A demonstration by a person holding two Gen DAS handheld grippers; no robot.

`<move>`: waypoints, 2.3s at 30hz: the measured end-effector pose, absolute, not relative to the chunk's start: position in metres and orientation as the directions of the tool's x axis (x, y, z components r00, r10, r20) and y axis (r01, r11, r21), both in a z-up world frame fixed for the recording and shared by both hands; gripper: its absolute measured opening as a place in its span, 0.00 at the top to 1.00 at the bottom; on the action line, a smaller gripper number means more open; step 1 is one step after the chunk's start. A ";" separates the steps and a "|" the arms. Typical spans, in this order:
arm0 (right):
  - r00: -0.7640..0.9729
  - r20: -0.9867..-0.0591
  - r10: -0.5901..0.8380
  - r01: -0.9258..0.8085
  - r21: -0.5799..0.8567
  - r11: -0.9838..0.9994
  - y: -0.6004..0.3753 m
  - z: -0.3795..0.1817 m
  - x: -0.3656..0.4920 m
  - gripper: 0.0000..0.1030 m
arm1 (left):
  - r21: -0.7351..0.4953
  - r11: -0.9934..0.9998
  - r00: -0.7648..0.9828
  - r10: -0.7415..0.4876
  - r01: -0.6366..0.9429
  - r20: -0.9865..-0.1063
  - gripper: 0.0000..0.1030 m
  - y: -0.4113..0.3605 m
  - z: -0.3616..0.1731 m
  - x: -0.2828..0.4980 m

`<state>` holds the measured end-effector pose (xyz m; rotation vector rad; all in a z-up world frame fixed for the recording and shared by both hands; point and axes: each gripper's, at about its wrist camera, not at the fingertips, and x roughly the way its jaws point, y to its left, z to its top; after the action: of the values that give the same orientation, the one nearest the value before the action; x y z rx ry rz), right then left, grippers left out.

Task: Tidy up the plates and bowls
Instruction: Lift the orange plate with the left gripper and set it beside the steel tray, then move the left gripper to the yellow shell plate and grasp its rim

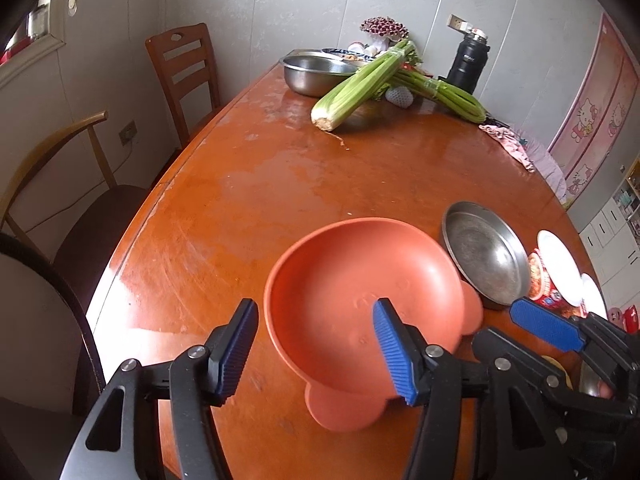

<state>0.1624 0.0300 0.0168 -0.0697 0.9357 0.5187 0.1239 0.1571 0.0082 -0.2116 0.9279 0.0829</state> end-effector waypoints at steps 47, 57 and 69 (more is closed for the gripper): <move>0.428 -0.863 0.269 -0.527 0.003 0.850 -0.099 -0.019 0.141 0.49 | -0.075 0.997 0.449 -0.065 -0.003 -0.891 0.40 -0.009 -0.035 0.055; 0.406 -0.876 0.259 -0.535 0.002 0.845 -0.091 -0.027 0.148 0.49 | -0.070 0.995 0.466 -0.031 -0.065 -0.884 0.39 0.012 -0.035 0.069; 0.358 -0.895 0.265 -0.566 0.018 0.824 -0.073 -0.037 0.152 0.49 | -0.069 0.991 0.483 -0.004 -0.116 -0.876 0.39 0.042 -0.035 0.089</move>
<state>0.1517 -0.0726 -0.0373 -0.3183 1.0798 0.5477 0.0889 0.0422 -0.0353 -0.1241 1.0659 0.0680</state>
